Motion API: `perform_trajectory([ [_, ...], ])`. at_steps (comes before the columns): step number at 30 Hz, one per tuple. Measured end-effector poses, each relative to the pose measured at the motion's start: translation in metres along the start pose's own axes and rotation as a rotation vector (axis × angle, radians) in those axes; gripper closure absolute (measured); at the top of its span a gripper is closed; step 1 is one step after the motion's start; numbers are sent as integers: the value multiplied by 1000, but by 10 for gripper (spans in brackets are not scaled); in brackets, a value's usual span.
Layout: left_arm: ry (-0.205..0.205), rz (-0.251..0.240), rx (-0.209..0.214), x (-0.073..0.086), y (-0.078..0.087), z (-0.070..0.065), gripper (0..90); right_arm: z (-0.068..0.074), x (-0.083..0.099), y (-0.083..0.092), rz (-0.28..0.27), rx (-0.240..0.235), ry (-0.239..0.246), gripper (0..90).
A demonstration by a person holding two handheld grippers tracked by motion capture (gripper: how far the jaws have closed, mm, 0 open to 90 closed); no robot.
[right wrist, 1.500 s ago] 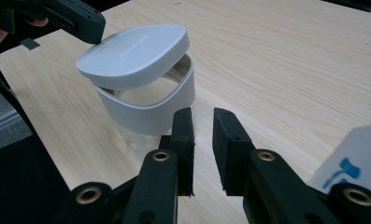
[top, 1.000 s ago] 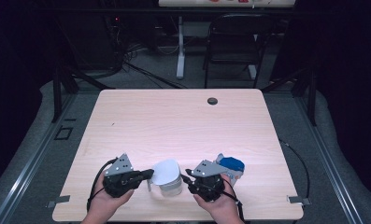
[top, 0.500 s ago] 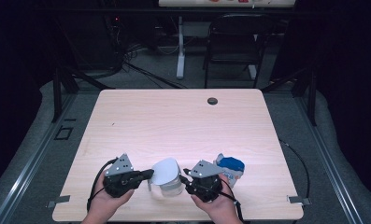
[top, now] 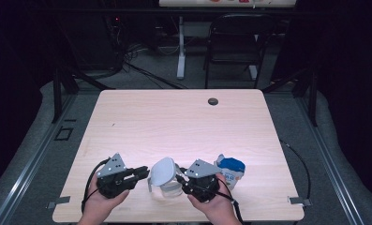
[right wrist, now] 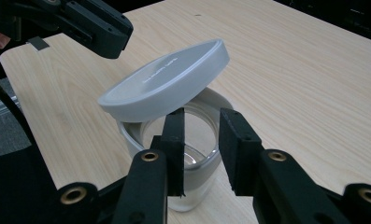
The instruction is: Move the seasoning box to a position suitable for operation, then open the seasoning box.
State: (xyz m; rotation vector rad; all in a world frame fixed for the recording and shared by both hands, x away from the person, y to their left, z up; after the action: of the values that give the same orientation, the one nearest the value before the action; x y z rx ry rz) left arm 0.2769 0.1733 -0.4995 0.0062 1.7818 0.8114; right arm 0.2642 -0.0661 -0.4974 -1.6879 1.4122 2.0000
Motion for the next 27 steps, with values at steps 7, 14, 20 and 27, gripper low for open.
perform_trajectory([
  [7,4,-43,14,-2,2,-1,556,3,-4,0,-16,-4,-1,721],
  [14,8,-41,18,6,-1,2,470,2,-7,1,-22,-9,-8,721],
  [20,-15,-62,19,6,-1,-2,455,3,-10,-2,-20,-16,-1,720],
  [27,-38,-44,19,8,-2,-12,429,6,-13,-1,-27,-17,9,719],
])
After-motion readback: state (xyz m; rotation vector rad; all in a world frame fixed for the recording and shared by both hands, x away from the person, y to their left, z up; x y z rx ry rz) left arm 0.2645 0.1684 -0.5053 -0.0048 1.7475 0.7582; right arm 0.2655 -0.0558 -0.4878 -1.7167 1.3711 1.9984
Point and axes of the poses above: each handheld gripper's, and its own axes: y roughly backward along the jaws, x roughly out of its underside, z roughly to its left, the point moved 3 cm from there along -y, roughly forward along the jaws, and after that the axes turned 6 degrees about x, right-handed, at the moved point
